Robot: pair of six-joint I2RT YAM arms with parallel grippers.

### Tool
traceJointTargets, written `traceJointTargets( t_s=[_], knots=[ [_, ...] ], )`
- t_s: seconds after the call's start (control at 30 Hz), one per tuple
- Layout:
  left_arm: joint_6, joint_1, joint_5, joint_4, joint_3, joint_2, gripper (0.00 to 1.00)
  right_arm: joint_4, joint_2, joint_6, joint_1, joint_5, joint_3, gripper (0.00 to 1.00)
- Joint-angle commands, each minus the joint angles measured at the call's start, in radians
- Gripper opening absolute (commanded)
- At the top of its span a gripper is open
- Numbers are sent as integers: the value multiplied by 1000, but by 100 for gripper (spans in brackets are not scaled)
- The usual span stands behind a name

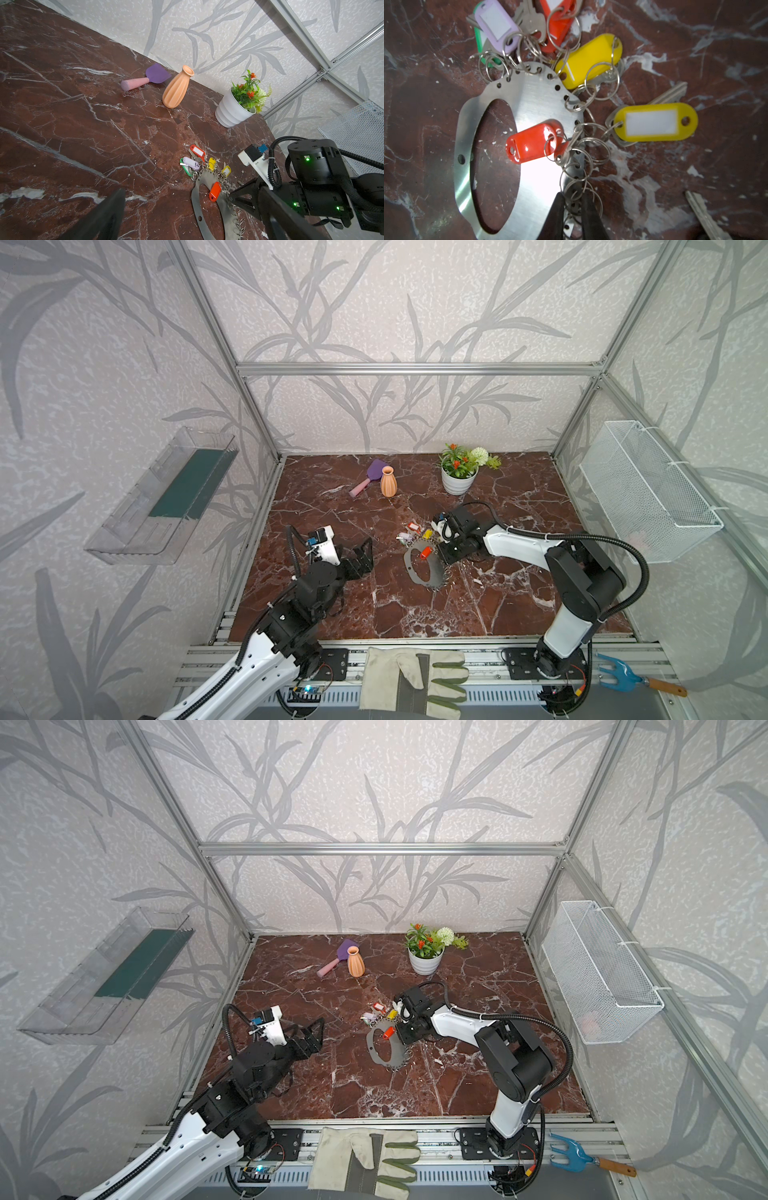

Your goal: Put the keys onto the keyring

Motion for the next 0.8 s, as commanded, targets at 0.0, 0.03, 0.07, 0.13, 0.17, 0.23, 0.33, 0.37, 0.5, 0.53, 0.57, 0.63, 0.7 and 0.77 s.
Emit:
traceJointTargets(
  t_s=[0.0,0.03,0.07,0.13,0.17,0.23,0.33,0.37,0.5,0.53,0.57,0.63,0.7,0.77],
  knots=[
    [-24,-1,-24,3,-10,9,99,-10,3,-9,3,17,31,14],
    [-28,-1,-23,4,-10,12,99,-10,1,-11,5,14,31,13],
    [-30,-1,-23,5,-10,17,99,-11,-3,-11,4,10,30,12],
    [-34,-1,-22,9,-10,22,99,-9,-10,-12,5,7,31,12],
    [-33,-1,-22,12,-12,24,99,-9,-11,-11,4,8,32,12],
    [-33,-1,-22,17,-14,29,99,-16,-7,-14,4,9,38,10],
    [-31,-1,-19,20,-14,33,99,-16,-7,-11,4,8,38,8],
    [-32,-1,-19,21,-15,33,99,-16,-5,-8,4,10,38,10],
    [-36,-2,-18,21,-18,32,99,-16,5,-5,4,19,52,21],
    [-38,-1,-19,21,-19,31,99,-24,12,-4,4,27,63,22],
    [-39,-2,-19,21,-21,32,99,-31,17,-5,3,34,70,22],
    [-45,-2,-18,21,-24,32,99,-35,20,-1,4,48,81,23],
    [-50,-1,-15,26,-28,30,99,-39,22,0,4,54,89,24],
    [-56,-1,-15,31,-34,32,99,-42,33,0,3,50,97,24]
  ],
)
